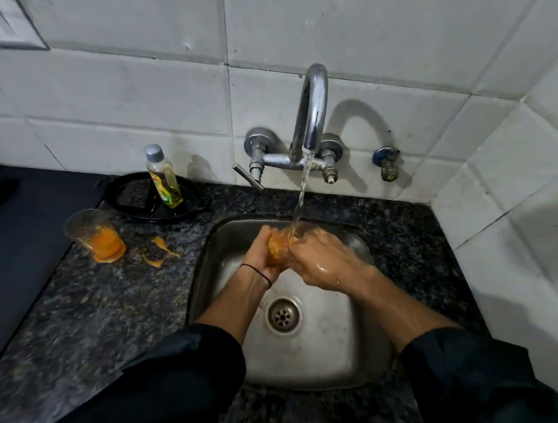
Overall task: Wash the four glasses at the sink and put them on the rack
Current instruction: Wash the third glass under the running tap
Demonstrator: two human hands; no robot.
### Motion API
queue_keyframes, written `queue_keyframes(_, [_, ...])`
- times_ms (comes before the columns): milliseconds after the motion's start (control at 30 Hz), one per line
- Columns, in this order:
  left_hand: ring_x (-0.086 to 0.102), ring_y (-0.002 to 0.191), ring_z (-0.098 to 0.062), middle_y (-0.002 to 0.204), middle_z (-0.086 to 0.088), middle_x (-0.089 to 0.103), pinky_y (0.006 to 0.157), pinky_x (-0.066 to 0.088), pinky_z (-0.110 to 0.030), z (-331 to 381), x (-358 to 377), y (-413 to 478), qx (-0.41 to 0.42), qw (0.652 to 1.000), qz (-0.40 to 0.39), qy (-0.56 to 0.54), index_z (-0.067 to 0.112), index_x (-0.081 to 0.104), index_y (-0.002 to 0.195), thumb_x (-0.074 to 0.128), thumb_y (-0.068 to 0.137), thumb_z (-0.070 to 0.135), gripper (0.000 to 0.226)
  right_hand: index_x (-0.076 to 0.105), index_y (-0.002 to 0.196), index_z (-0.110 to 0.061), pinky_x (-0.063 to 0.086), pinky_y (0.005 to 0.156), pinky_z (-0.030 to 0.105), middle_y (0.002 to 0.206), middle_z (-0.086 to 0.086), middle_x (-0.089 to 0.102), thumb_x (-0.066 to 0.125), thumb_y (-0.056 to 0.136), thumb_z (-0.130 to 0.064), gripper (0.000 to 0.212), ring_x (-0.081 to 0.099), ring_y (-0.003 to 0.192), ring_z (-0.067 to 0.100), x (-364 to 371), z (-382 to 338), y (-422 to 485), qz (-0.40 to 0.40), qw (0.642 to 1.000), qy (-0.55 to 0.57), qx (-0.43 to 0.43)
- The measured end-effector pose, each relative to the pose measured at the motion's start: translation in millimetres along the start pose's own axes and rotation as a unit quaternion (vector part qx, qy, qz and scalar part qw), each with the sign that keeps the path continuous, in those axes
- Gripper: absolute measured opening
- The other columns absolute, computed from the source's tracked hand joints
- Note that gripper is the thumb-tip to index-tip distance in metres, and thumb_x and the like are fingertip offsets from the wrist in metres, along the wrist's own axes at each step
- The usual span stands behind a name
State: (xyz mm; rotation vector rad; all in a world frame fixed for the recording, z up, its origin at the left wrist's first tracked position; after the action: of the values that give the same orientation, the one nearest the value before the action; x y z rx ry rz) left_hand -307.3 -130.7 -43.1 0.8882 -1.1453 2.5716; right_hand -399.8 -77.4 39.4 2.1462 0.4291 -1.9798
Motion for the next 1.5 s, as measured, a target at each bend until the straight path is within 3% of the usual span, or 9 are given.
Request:
queue_keyframes(200, [0.062, 0.109, -0.03, 0.113, -0.018, 0.067, 0.098, 0.05, -0.045, -8.7, -2.8, 9.4, -0.058, 0.998, 0.009, -0.023, 0.01, 0.065, 0.115, 0.045, 0.096, 0.051, 0.05, 0.055, 0.134, -0.019, 0.001, 0.125, 0.052, 0.143, 0.005, 0.054, 0.057, 0.094, -0.014, 0.04, 0.043, 0.141, 0.024, -10.3, -9.2, 20.3, -0.138, 0.974, -0.178, -0.026])
queue_keyframes(267, [0.071, 0.091, -0.028, 0.1, -0.016, 0.073, 0.079, 0.059, -0.04, -2.6, 0.9, 8.1, -0.105, 0.994, -0.004, 0.013, 0.01, 0.067, 0.111, 0.051, 0.096, 0.044, 0.041, 0.056, 0.137, -0.016, -0.006, 0.125, 0.053, 0.147, 0.006, 0.051, 0.054, 0.095, -0.011, 0.042, 0.036, 0.146, 0.025, -3.3, -9.9, 17.5, -0.154, 0.957, -0.237, -0.058])
queue_keyframes(400, [0.066, 0.075, -0.022, 0.089, -0.011, 0.066, 0.069, 0.055, -0.037, -5.4, 4.9, 13.5, -0.027, 1.0, -0.003, -0.002, 0.01, 0.064, 0.096, 0.046, 0.1, 0.033, 0.029, 0.067, 0.112, -0.019, 0.035, 0.109, 0.041, 0.116, 0.004, 0.066, 0.063, 0.087, -0.02, 0.025, 0.058, 0.121, 0.026, 1.1, -6.3, 27.8, -0.114, 0.985, 0.048, 0.119])
queue_keyframes(500, [0.066, 0.075, -0.017, 0.08, -0.007, 0.064, 0.066, 0.057, -0.031, -12.3, -2.3, 13.2, -0.003, 0.995, -0.052, -0.084, 0.01, 0.068, 0.086, 0.044, 0.101, 0.03, 0.035, 0.073, 0.087, -0.02, 0.051, 0.083, 0.034, 0.085, -0.002, 0.068, 0.061, 0.087, -0.042, 0.026, 0.065, 0.084, 0.021, 5.9, -9.7, 36.6, 0.035, 0.912, 0.248, 0.324])
queue_keyframes(733, [0.066, 0.097, -0.032, 0.11, -0.02, 0.07, 0.066, 0.059, -0.042, 7.2, -23.5, 20.9, -0.114, 0.992, 0.002, 0.052, 0.006, 0.066, 0.117, 0.06, 0.089, 0.048, 0.051, 0.04, 0.15, -0.03, 0.01, 0.123, 0.055, 0.158, -0.004, 0.037, 0.06, 0.091, -0.007, 0.067, 0.029, 0.148, 0.019, 16.6, -0.8, 9.7, -0.103, 0.994, -0.021, -0.023])
queue_keyframes(933, [0.067, 0.098, -0.029, 0.105, -0.02, 0.071, 0.072, 0.056, -0.039, -9.3, -17.3, 11.4, -0.047, 0.997, -0.047, -0.039, 0.003, 0.067, 0.111, 0.049, 0.096, 0.043, 0.046, 0.06, 0.127, -0.021, 0.027, 0.108, 0.038, 0.132, 0.004, 0.058, 0.061, 0.086, -0.01, 0.042, 0.05, 0.127, 0.024, 31.1, -14.8, 23.8, -0.037, 0.975, 0.126, 0.178])
queue_keyframes(1033, [0.065, 0.089, -0.031, 0.096, -0.017, 0.067, 0.056, 0.057, -0.038, -2.7, -29.3, 12.2, -0.11, 0.993, -0.018, 0.045, 0.011, 0.063, 0.113, 0.056, 0.091, 0.046, 0.042, 0.062, 0.11, -0.03, 0.045, 0.089, 0.036, 0.123, -0.004, 0.046, 0.056, 0.089, -0.025, 0.022, 0.052, 0.111, 0.02, 27.6, -17.8, 11.9, -0.029, 0.986, 0.137, 0.088])
queue_keyframes(1300, [0.061, 0.114, -0.03, 0.13, -0.021, 0.062, 0.105, 0.044, -0.043, -15.1, -15.5, 13.7, -0.075, 0.994, -0.081, -0.009, 0.005, 0.061, 0.127, 0.049, 0.096, 0.044, 0.05, 0.064, 0.115, -0.023, 0.034, 0.106, 0.042, 0.12, 0.001, 0.064, 0.066, 0.089, -0.027, 0.027, 0.054, 0.121, 0.023, 27.1, 0.5, 23.0, -0.044, 0.962, 0.193, 0.19])
queue_keyframes(1500, [0.061, 0.104, -0.027, 0.111, -0.014, 0.066, 0.098, 0.047, -0.042, -4.5, -10.2, 17.4, -0.127, 0.991, -0.049, -0.017, 0.011, 0.066, 0.115, 0.058, 0.088, 0.041, 0.041, 0.055, 0.131, -0.025, 0.034, 0.108, 0.04, 0.143, 0.004, 0.043, 0.055, 0.096, -0.023, 0.035, 0.034, 0.129, 0.033, 24.9, 7.4, 17.3, -0.042, 0.98, 0.142, 0.133])
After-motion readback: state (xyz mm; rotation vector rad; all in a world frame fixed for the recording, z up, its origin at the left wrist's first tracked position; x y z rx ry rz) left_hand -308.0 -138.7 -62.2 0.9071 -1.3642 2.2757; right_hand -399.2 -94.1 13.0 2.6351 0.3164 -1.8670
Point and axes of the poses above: each hand's wrist, its own y-axis towards the middle knuckle, its own x-axis out of the palm, z = x × y, the point moved 3 cm from there along y, towards the middle knuckle
